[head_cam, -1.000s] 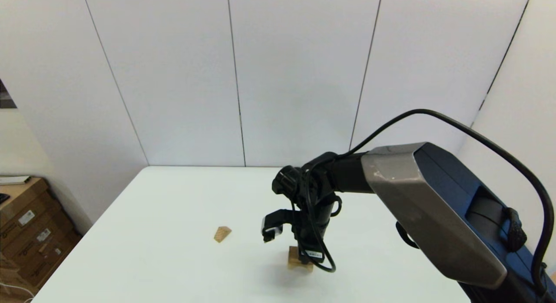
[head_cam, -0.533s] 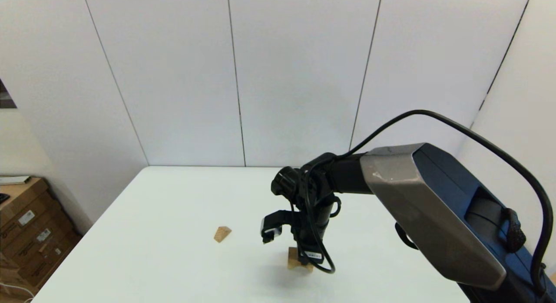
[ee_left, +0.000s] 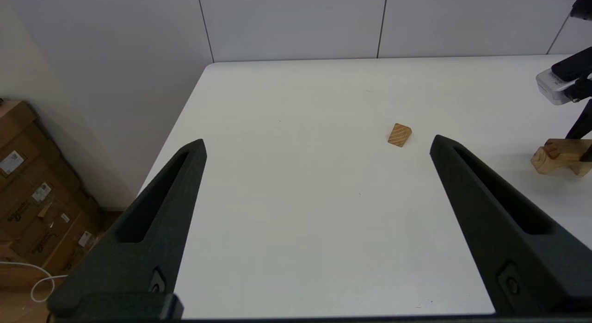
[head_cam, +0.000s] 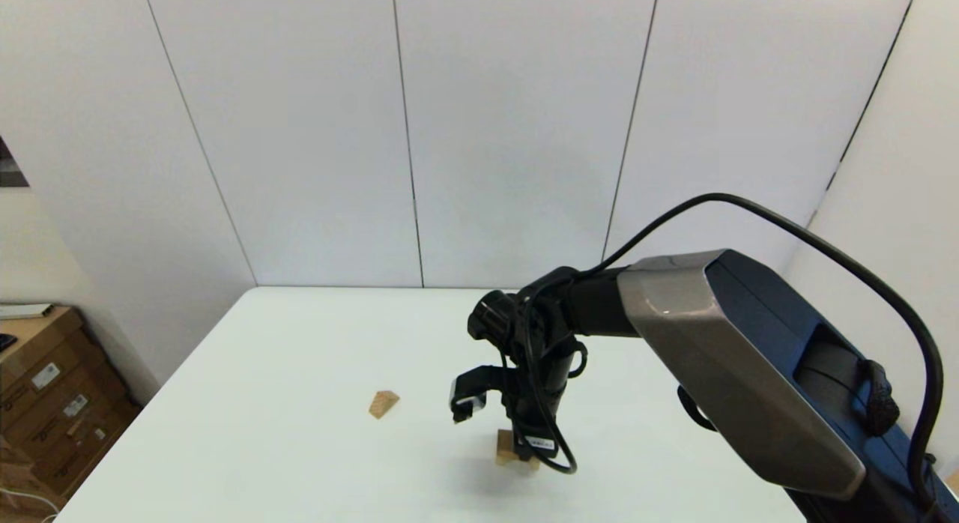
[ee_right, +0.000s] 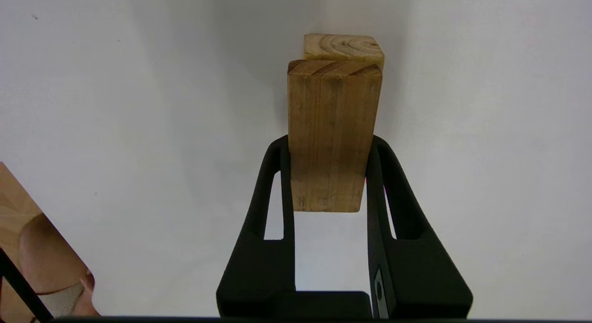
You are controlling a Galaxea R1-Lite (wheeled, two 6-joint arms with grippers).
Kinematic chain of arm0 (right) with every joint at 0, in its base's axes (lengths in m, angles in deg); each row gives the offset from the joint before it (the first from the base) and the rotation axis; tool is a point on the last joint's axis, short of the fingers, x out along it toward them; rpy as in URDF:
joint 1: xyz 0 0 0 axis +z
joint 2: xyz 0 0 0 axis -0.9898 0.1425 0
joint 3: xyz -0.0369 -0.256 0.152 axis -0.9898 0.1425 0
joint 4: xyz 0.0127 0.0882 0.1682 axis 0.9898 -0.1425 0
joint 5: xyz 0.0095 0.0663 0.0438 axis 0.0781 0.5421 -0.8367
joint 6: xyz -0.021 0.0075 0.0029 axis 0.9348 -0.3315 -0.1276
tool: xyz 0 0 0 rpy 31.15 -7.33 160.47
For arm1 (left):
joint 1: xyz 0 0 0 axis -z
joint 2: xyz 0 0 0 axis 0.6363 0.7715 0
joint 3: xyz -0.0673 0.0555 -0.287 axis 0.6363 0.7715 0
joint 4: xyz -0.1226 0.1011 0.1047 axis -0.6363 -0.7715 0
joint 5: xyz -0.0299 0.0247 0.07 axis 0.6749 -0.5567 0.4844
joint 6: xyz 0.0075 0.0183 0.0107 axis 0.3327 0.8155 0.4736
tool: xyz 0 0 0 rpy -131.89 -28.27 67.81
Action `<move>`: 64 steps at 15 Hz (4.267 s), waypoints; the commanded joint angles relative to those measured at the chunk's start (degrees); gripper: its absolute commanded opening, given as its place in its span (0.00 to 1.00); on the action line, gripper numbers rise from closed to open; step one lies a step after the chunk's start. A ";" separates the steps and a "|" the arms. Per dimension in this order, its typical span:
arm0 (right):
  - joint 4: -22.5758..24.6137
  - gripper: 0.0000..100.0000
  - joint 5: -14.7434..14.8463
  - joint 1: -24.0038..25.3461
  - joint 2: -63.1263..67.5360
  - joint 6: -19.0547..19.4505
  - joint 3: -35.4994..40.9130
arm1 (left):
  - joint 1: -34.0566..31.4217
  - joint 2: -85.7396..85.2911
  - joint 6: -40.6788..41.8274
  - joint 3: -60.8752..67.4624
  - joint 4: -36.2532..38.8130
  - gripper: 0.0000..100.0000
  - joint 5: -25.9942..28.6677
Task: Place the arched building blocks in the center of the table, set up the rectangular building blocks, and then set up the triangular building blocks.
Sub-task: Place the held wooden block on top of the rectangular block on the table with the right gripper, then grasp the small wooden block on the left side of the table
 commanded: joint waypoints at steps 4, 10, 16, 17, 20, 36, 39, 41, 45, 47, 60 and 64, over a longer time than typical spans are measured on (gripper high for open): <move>0.59 0.00 0.08 0.01 0.08 0.39 -0.01 | 0.02 0.09 -0.02 -0.02 -0.02 1.00 0.01; 0.59 0.00 0.08 -0.08 -0.01 0.47 -0.01 | 0.02 0.09 -0.02 -0.02 -0.02 1.00 0.01; 0.50 0.00 -0.01 -0.08 -0.10 0.56 -0.01 | 0.02 0.00 -0.02 -0.02 -0.02 1.00 0.01; 0.50 0.00 -0.01 -0.08 -0.10 0.56 -0.01 | 0.02 0.09 -0.02 -0.02 -0.02 1.00 0.01; 0.50 1.00 -0.01 -0.08 -0.18 0.56 -0.01 | 0.02 0.09 -0.02 -0.02 -0.02 1.00 0.01; -11.54 1.00 0.17 -9.83 -53.44 -4.62 20.29 | 0.02 0.09 -0.02 -0.02 -0.02 1.00 0.01; -11.45 1.00 -0.01 -21.44 -73.40 -4.01 35.15 | 0.02 0.09 -0.02 -0.02 -0.02 1.00 0.01; -11.37 1.00 -0.01 -29.35 -83.15 -3.92 42.27 | 0.02 0.09 -0.02 -0.02 -0.02 1.00 0.01; -11.28 1.00 -0.01 -36.99 -99.76 -3.92 53.08 | 0.02 0.09 -0.02 -0.02 -0.02 1.00 0.01; -11.19 1.00 0.08 -39.80 -105.56 -4.18 56.59 | 0.02 0.09 -0.02 -0.02 -0.02 1.00 0.01; -6.36 1.00 1.58 -44.20 -128.59 -20.18 75.40 | 0.02 0.09 -0.02 -0.02 -0.02 1.00 0.01; 2.26 1.00 5.62 -43.06 -129.12 -24.66 79.97 | 0.02 0.09 -0.02 -0.02 -0.02 1.00 0.01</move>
